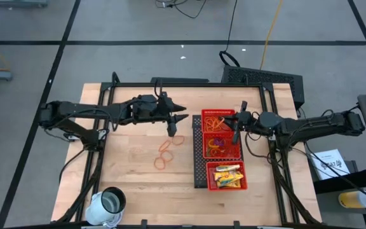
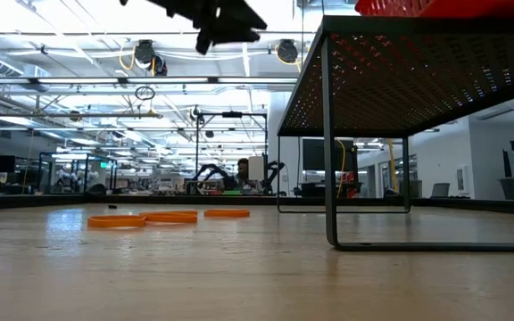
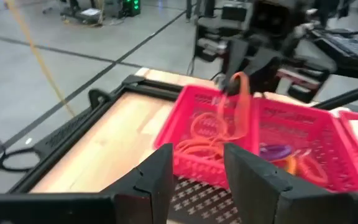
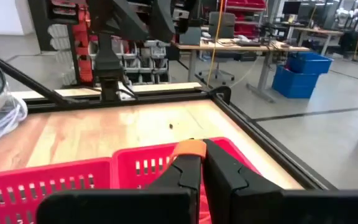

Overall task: Pick & Place Office Desk Supplies
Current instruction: Put the orange rubber band into the top red bin on the shelf

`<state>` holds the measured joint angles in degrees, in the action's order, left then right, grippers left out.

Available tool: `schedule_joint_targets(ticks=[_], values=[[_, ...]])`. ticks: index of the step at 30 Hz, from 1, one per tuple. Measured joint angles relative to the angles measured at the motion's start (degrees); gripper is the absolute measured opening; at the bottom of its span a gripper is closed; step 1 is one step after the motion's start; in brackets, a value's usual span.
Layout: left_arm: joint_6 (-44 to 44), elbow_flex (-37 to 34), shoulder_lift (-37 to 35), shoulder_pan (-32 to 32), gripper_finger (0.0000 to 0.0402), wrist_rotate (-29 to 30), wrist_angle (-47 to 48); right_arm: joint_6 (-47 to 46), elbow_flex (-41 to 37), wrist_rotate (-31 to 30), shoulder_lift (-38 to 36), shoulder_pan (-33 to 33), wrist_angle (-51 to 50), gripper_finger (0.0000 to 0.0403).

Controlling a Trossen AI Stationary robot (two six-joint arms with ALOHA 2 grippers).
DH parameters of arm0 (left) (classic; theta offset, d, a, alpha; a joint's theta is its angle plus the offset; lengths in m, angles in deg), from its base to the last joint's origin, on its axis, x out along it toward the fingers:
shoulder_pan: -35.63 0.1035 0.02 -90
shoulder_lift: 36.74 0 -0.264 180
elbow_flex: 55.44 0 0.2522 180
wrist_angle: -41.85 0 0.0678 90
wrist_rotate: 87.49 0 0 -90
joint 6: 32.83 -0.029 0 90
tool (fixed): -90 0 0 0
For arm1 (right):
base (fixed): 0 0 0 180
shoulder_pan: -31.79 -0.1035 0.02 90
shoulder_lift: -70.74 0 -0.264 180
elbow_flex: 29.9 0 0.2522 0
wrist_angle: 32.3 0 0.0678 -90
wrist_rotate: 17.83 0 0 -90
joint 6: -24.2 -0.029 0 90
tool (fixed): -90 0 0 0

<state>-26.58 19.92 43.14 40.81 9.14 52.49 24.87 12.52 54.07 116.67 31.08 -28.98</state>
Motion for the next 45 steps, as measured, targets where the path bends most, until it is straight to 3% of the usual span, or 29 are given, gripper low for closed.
schedule_joint_targets(ticks=[9, 19, 25, 35, 45], values=[[5.6, -3.0, 0.0, 1.6, 0.0152, 0.0, 0.4, 0.5, 0.0, -3.1, 0.0, 0.0, -1.9, 0.0038], [5.7, -3.0, 0.0, 1.6, 0.0152, -0.1, -0.1, -10.5, 0.0, -2.7, -2.0, 0.0, -8.3, 0.0204], [5.9, -3.0, 0.0, 1.6, 0.0152, -0.1, -0.1, -11.9, 6.5, -1.2, -3.6, 0.0, -19.0, 0.0264], [6.6, -3.0, 0.0, 1.6, 0.0152, -0.1, -0.2, -10.5, 19.8, -1.3, 5.1, 2.5, -42.5, 0.0257], [6.7, -3.0, 0.0, 1.1, 0.0152, -0.1, 1.9, -9.0, 20.7, -1.2, 4.4, 2.5, -39.5, 0.0254]])
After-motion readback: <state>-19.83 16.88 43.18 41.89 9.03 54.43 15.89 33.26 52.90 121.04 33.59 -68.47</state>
